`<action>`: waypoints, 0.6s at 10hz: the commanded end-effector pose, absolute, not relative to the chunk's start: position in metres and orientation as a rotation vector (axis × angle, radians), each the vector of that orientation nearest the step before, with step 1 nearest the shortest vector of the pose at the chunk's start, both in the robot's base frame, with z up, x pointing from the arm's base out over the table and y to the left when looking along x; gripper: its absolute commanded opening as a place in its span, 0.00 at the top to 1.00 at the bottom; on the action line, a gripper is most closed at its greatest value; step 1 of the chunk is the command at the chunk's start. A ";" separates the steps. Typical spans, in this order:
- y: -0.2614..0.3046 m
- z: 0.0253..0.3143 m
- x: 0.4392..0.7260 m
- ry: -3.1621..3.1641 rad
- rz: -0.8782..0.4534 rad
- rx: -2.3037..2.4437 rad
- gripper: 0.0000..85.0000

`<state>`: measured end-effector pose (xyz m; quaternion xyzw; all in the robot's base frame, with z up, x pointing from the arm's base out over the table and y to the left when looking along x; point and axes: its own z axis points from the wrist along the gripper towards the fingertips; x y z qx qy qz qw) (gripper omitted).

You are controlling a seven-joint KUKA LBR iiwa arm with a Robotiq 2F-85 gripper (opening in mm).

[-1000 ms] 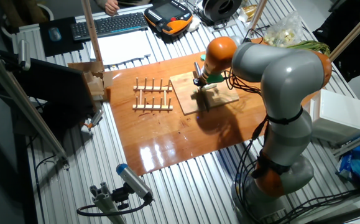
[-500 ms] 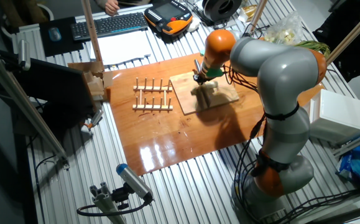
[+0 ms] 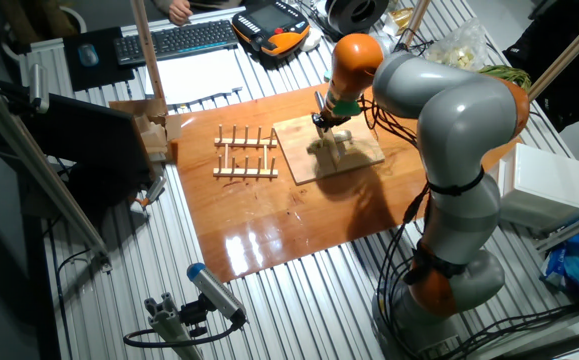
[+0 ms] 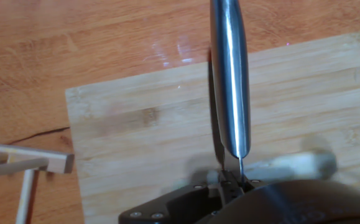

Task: Chop the scallions

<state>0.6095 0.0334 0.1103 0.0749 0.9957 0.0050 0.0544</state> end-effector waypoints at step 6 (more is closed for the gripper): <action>0.018 0.104 0.611 3.005 0.020 0.193 1.00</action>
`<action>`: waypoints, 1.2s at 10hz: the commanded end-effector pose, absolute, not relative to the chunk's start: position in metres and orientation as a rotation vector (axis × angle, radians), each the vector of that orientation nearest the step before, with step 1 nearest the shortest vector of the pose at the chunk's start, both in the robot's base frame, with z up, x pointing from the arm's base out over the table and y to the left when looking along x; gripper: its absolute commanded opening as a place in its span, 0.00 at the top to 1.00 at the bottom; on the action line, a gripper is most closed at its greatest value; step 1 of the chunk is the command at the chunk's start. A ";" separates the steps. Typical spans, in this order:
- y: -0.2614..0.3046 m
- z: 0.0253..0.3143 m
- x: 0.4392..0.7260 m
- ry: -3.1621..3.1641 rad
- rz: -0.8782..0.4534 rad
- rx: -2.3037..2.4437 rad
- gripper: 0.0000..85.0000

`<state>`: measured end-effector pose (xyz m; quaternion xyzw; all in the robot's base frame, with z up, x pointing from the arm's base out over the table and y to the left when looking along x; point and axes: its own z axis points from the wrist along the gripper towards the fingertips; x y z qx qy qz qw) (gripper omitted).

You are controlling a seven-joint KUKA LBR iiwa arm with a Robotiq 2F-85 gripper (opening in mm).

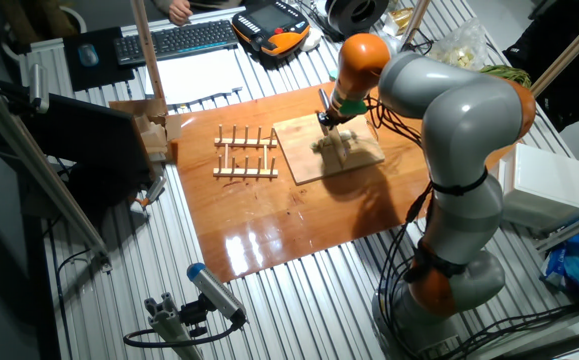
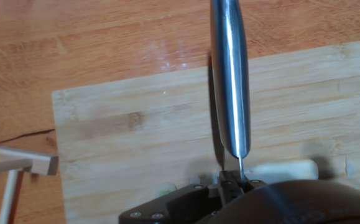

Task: Chop the scallions

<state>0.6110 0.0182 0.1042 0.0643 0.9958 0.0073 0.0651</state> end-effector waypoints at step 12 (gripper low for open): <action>0.019 0.079 0.613 2.975 0.024 0.183 1.00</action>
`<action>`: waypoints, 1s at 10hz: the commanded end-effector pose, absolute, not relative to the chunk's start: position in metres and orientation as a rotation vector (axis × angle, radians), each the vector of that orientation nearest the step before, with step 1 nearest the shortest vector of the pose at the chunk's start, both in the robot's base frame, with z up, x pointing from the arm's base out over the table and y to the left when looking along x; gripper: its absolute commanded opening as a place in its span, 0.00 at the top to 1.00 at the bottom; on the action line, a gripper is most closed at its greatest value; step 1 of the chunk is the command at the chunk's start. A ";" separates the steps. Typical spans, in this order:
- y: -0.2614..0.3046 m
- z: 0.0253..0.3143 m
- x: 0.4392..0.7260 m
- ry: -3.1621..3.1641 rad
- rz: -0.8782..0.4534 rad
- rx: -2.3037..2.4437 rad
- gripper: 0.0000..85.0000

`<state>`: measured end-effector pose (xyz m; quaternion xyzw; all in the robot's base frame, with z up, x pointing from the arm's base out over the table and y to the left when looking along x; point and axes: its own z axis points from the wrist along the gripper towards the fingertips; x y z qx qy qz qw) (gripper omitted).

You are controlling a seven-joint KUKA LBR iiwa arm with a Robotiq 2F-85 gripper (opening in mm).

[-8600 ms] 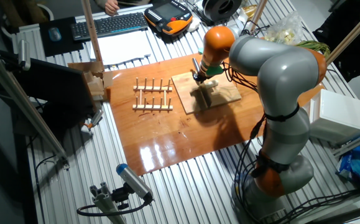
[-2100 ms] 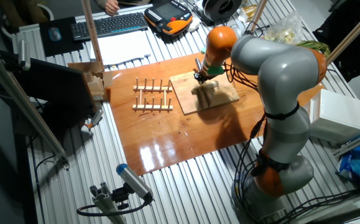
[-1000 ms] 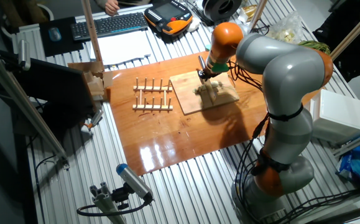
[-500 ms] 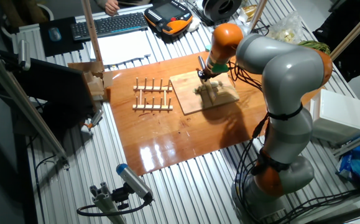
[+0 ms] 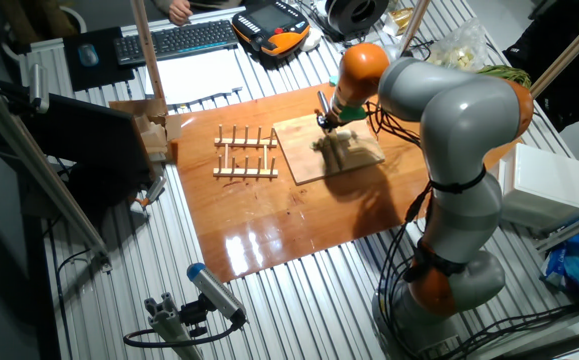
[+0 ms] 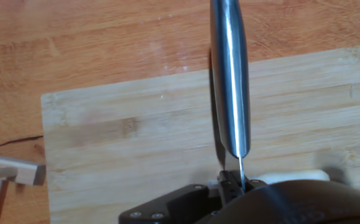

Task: Chop the scallions

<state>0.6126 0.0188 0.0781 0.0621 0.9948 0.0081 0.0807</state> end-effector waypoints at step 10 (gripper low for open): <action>0.035 0.063 0.591 2.966 0.020 0.229 1.00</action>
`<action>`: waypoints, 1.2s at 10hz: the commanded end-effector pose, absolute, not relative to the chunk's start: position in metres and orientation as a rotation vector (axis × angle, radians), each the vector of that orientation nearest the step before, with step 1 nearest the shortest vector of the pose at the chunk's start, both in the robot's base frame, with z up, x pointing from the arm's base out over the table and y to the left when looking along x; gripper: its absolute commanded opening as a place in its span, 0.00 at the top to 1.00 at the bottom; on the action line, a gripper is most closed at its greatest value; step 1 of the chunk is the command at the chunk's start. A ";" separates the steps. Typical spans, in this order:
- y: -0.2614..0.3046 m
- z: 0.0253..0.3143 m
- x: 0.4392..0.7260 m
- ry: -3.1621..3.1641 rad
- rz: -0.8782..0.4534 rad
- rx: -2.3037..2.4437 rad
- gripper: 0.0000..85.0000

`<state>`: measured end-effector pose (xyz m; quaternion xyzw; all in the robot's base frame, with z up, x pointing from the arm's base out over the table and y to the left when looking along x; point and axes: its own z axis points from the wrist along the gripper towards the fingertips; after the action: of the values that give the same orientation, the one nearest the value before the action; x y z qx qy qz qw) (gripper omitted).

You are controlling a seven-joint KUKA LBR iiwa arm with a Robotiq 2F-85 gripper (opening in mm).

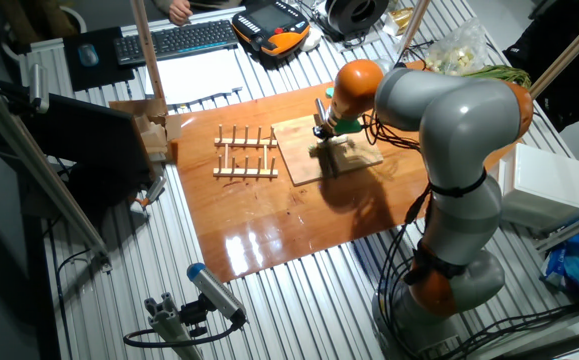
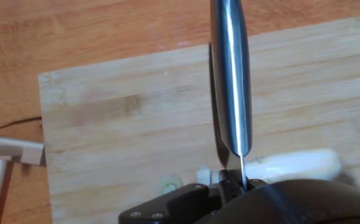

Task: Chop the scallions

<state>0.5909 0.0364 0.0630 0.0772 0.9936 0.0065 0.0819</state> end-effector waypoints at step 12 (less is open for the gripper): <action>0.023 0.102 0.611 3.035 0.014 0.232 1.00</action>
<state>0.6111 0.0217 0.1010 0.0754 0.9959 0.0048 0.0504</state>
